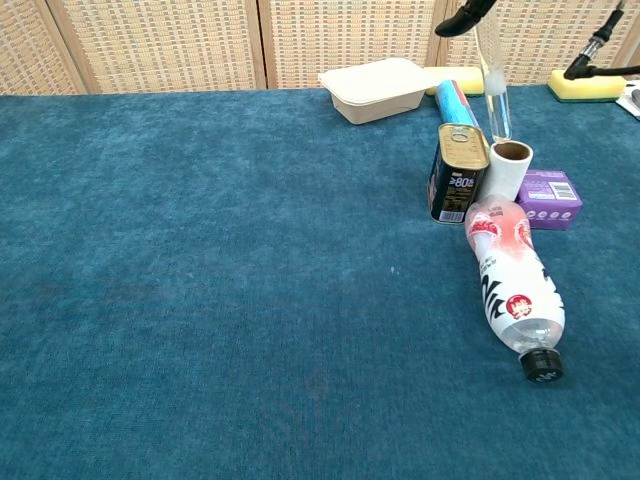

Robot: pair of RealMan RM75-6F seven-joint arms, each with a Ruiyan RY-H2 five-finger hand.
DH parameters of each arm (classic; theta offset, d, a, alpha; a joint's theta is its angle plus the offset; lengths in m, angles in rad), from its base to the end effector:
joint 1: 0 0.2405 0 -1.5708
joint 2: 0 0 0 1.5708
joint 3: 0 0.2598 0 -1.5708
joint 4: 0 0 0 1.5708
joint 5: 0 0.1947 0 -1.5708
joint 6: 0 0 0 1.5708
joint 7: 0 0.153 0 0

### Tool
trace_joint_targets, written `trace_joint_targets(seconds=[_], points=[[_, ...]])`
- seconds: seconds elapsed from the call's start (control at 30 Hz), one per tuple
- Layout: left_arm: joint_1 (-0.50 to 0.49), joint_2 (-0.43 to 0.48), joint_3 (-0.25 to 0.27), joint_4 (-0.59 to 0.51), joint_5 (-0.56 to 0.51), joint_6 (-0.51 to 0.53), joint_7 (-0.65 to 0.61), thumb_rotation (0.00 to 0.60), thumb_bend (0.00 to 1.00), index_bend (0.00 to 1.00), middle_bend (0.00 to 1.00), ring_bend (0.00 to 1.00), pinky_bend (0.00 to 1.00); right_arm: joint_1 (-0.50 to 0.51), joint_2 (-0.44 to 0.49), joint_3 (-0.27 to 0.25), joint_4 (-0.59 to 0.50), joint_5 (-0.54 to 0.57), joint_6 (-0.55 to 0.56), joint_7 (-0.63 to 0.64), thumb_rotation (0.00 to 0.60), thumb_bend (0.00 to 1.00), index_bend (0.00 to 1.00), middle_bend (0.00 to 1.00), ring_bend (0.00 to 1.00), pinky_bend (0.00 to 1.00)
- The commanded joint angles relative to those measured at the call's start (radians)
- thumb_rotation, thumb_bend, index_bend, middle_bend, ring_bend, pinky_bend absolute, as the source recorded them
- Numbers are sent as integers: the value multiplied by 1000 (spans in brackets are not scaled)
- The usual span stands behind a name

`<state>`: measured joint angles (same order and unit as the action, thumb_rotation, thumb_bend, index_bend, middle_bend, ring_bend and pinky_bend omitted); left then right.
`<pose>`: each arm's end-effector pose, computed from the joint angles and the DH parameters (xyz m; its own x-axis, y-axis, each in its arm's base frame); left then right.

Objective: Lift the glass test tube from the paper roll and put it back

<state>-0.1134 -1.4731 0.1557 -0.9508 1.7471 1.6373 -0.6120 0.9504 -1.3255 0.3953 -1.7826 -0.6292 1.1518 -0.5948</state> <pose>-0.3456 0.1629 0.0880 0.1241 0.1887 0.9742 0.9552 -0.2885 -0.0658 -0.0618 -0.3992 0.1019 0.3288 -0.0758 0.9413 -0.9280 -0.2108 0.3072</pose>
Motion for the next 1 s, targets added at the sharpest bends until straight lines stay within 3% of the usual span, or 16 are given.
trace_joint_targets(seconds=[0.03, 1.0], points=[[0, 0, -1, -3, -2, -3, 3, 600, 61, 41, 51, 41, 214, 3, 5, -1, 6, 7, -4, 0, 600, 302, 833, 969, 972, 834], [4, -3, 3, -2, 4, -7, 9, 600, 61, 40, 51, 41, 214, -34, 45, -42, 9, -6, 1, 56, 600, 302, 833, 969, 972, 830]])
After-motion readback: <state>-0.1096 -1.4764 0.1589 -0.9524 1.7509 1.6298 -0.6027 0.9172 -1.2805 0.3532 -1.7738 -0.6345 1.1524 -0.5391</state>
